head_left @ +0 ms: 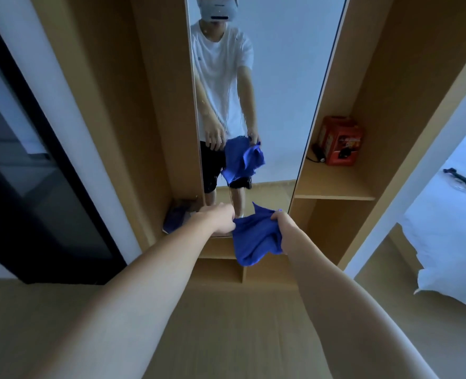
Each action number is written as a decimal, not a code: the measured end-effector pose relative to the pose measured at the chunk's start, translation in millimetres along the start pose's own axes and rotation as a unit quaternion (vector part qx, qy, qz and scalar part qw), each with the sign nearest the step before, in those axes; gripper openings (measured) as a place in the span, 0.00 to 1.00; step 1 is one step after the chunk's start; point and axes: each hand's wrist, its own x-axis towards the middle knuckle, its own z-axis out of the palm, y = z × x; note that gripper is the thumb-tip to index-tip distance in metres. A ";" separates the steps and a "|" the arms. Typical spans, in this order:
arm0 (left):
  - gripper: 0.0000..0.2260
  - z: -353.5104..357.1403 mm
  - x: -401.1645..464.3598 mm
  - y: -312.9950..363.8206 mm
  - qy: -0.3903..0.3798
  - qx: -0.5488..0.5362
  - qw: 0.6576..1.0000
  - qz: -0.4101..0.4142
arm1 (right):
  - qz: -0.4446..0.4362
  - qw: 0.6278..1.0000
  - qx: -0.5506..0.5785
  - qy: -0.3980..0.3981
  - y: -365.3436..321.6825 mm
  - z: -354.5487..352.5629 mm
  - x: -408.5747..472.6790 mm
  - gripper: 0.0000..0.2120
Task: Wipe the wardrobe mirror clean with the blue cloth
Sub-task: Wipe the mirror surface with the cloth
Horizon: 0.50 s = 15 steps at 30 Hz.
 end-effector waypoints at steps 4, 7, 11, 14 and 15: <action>0.08 -8.4 6.1 -0.6 -0.003 -0.001 1.000 -0.011 | -0.033 0.997 0.071 0.002 -5.2 1.4 5.7 0.20; 0.06 -11.8 13.6 -2.8 0.008 0.007 1.000 -0.015 | -0.042 0.994 0.096 0.030 -4.2 -1.3 17.4 0.20; 0.06 -17.7 16.6 -3.4 0.016 0.027 0.999 -0.026 | -0.050 0.995 0.077 -0.025 -2.1 4.7 19.0 0.12; 0.05 -22.1 18.9 -6.0 0.034 0.045 0.998 -0.026 | -0.057 0.996 0.061 -0.027 -6.4 12.7 16.5 0.10; 0.05 -23.6 20.1 -6.8 0.038 0.049 0.998 -0.024 | -0.054 0.997 0.055 -0.033 -8.3 15.0 15.3 0.06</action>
